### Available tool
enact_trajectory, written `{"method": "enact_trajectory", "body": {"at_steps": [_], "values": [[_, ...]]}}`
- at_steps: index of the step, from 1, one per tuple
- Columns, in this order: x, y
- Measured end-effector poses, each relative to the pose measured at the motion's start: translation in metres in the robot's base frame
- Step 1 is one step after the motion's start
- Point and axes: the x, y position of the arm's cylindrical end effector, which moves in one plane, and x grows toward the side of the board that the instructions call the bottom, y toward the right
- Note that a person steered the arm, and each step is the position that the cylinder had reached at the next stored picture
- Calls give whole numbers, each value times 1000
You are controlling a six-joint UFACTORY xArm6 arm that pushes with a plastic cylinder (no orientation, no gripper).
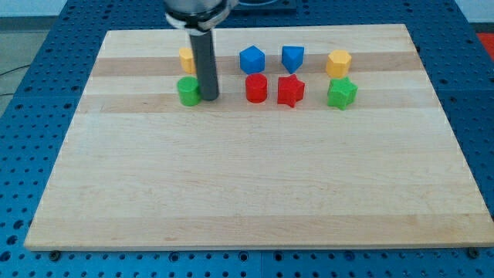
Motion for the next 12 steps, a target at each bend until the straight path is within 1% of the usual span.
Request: {"method": "enact_trajectory", "body": {"at_steps": [1, 2, 3, 4, 5, 7, 8, 9, 10, 11, 12], "values": [[24, 15], [68, -21], [63, -52], [26, -53], [14, -53], [7, -92], [-21, -92], [-22, -71], [-11, -65], [14, -101], [11, -72]]}}
